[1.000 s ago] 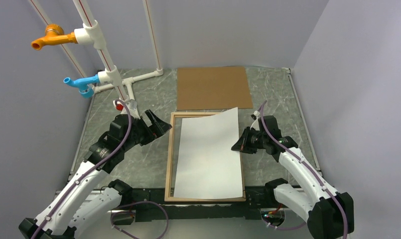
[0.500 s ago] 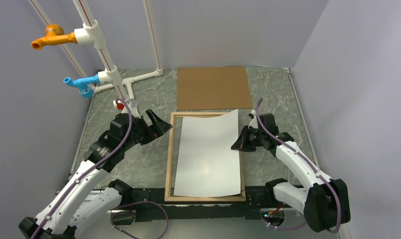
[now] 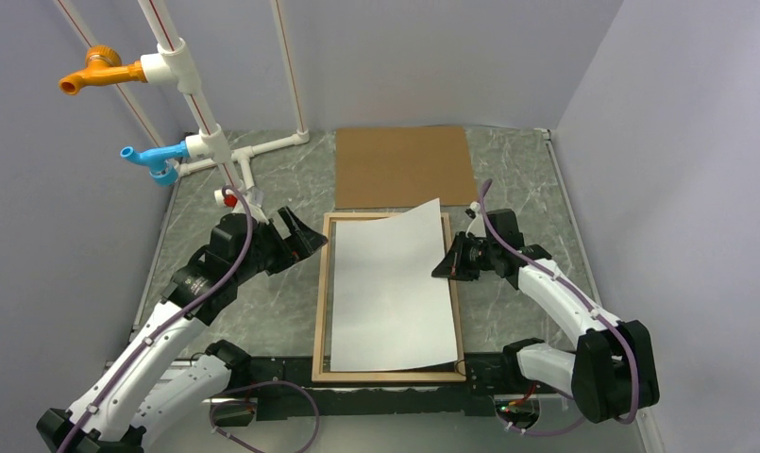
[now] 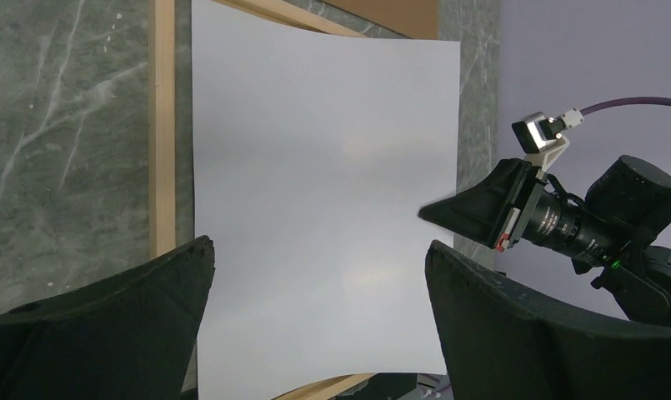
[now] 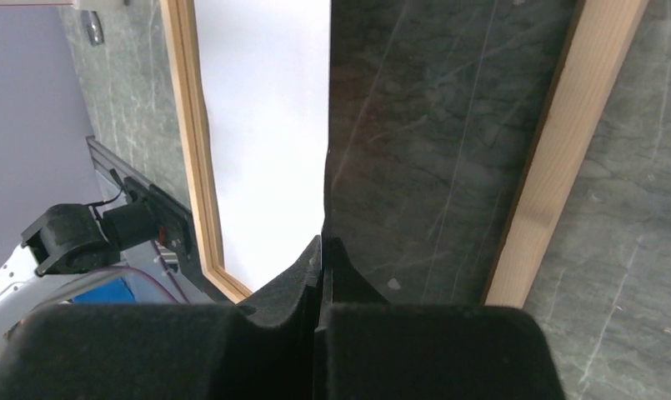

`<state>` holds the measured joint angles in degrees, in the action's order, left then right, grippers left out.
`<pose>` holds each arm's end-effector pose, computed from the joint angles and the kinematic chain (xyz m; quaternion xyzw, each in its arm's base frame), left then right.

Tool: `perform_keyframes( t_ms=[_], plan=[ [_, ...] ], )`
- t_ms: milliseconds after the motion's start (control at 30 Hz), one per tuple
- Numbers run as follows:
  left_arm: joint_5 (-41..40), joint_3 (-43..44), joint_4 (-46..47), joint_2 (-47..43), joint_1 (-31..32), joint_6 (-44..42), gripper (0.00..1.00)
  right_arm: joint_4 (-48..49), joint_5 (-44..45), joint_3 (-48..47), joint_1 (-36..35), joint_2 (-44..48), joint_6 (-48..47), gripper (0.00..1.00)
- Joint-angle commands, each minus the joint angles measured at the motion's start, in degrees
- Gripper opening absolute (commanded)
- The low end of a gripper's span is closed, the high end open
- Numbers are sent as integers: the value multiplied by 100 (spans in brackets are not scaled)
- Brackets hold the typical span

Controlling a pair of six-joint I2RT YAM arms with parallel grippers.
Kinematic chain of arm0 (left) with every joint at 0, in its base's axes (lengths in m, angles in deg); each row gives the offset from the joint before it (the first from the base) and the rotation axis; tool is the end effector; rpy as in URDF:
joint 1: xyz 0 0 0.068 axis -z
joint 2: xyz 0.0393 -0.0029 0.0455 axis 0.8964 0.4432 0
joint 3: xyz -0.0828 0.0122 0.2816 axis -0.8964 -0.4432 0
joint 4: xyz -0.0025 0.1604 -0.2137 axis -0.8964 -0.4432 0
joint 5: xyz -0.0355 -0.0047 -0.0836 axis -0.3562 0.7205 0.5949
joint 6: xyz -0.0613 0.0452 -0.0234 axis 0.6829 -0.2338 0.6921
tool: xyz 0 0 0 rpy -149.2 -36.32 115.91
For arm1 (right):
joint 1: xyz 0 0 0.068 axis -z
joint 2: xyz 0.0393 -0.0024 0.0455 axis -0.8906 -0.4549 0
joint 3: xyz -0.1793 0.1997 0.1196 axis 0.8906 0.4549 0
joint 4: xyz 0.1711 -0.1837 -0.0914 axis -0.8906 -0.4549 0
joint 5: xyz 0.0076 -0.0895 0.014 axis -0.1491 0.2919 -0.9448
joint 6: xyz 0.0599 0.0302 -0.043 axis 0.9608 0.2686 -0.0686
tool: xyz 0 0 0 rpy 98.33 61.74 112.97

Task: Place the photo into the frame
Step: Turn over the photo from the photo frame.

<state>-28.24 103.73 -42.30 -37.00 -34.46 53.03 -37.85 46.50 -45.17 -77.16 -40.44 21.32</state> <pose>0.1608 -0.0931 0.3163 -0.1638 0.8416 -0.3502 0.3771 0.2137 0.0909 0.1968 0.0430 0.9141 0.3555 0.1903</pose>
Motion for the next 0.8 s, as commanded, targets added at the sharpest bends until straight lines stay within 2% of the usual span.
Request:
perform_keyframes(
  t_ms=[0, 767],
  plan=[
    [104, 215, 81, 2, 16, -112, 99, 541, -198, -115, 31, 26, 179, 0],
    [176, 197, 169, 114, 21, -134, 99, 1493, -11, 739, 26, 403, 1165, 0]
  ],
)
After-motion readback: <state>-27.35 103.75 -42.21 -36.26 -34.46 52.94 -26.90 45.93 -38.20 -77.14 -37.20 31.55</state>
